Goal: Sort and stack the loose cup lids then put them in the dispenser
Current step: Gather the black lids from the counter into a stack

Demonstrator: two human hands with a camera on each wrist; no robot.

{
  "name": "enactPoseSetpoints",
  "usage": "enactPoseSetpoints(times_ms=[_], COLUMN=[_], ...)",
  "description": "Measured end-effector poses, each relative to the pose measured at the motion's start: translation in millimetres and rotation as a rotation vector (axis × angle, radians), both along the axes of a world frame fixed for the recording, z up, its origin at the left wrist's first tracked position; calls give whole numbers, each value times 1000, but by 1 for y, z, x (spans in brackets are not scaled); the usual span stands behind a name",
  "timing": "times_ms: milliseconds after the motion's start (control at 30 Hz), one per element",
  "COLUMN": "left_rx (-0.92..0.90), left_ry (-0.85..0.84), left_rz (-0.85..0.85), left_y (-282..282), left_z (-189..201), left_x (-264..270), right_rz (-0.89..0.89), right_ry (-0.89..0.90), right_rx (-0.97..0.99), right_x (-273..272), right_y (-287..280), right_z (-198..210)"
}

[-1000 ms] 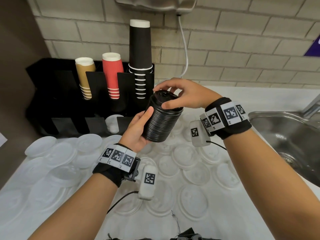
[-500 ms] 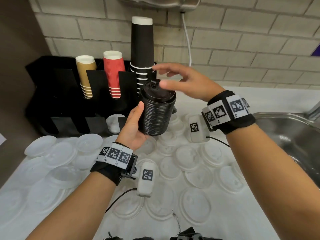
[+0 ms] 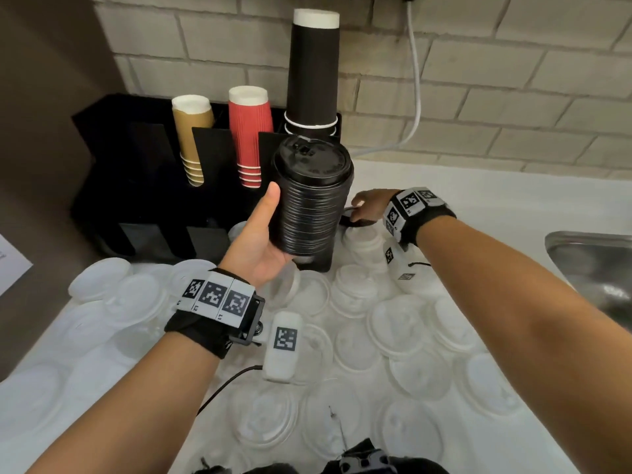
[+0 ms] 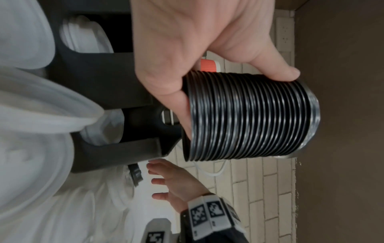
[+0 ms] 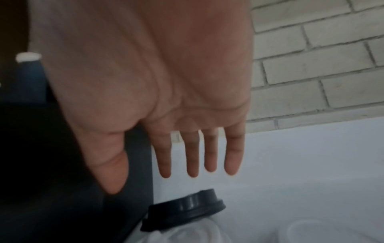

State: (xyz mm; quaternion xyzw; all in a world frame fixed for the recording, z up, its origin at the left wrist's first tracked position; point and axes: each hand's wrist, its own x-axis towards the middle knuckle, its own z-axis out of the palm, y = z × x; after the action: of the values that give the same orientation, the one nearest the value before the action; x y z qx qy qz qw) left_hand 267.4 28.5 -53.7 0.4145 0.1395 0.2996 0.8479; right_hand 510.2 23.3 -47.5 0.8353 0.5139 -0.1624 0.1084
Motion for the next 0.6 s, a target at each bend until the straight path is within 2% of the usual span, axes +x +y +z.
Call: enactPoseSetpoints(times_ms=[100,233,433,600], left_rx=[-14,-32,-34,-25], left_ry=[-9,-4,2,-12], left_rz=[13,40,28,16], left_y=[4,5,3,5], left_z=[4,5,0,-5], left_x=[1,3,1,0], right_rz=[24,26,-7,-114], right_ry=[-122,-197,-70,-10], right_rx=[-51,18,22,172], right_x=[8,19,20,16], right_y=[17,21,23,10], right_z=[-19,-39,-51,-44])
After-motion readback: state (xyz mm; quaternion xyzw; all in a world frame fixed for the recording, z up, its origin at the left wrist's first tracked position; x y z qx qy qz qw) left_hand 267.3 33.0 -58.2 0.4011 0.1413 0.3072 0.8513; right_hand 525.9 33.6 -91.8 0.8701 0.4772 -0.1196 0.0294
